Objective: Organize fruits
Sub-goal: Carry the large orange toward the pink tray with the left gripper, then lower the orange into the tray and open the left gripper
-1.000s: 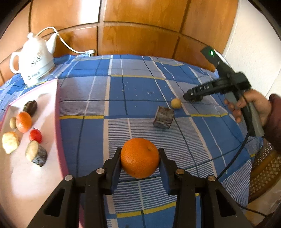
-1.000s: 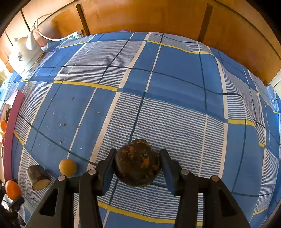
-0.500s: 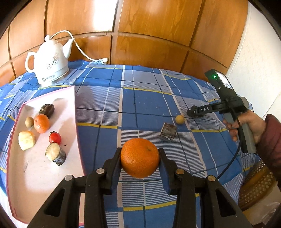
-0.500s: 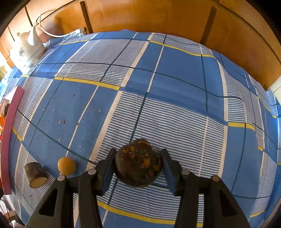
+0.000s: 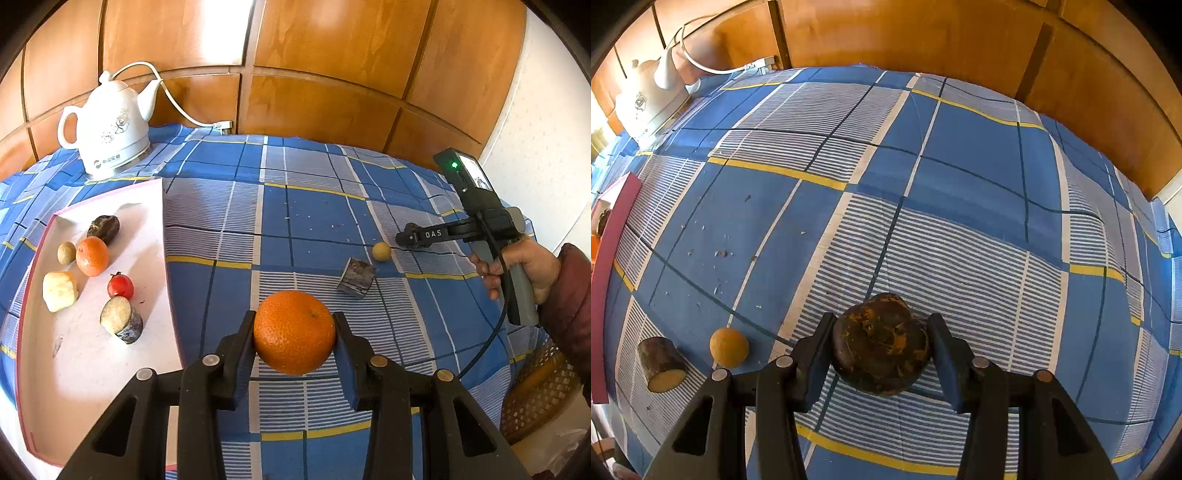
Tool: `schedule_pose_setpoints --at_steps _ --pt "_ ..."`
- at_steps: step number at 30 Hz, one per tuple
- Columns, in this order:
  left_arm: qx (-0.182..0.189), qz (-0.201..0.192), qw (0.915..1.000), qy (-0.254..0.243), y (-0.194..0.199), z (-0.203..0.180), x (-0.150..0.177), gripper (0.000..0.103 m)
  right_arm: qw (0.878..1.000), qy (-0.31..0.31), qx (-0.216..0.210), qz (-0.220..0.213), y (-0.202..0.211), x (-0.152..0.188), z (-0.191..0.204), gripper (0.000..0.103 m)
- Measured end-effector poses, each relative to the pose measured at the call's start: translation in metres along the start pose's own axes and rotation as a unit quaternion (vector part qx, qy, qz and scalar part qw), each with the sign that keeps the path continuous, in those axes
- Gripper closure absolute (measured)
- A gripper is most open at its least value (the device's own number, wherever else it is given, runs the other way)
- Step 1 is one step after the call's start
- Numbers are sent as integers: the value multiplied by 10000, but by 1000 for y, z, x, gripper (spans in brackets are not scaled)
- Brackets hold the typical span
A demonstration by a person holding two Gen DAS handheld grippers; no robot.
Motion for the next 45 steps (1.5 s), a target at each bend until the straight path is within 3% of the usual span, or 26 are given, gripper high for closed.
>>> schedule_pose_setpoints --at_steps 18,25,32,38,45 --pt "-46 -17 9998 214 5 13 1 64 9999 94 34 -36 4 1 3 53" --pt "-160 -96 9979 619 17 46 1 64 9999 124 33 -45 5 1 3 53" --pt "-607 -137 9850 1609 42 123 21 64 9999 150 51 -49 5 1 2 53" --pt "-755 243 9702 2290 33 173 45 64 9998 162 83 -51 6 2 4 53" --pt "-1042 518 9670 2267 2 197 35 64 9998 160 78 -50 6 1 4 53"
Point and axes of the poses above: each gripper's, at about its wrist camera, not at the fingertips, and y roughly against the way its jaws point, z to its left, x to its underside, the point moved 3 cm from there along -y, roughly the way its jaws point, and after that the axes turned 7 degrees about -y, right-handed, at the moved point
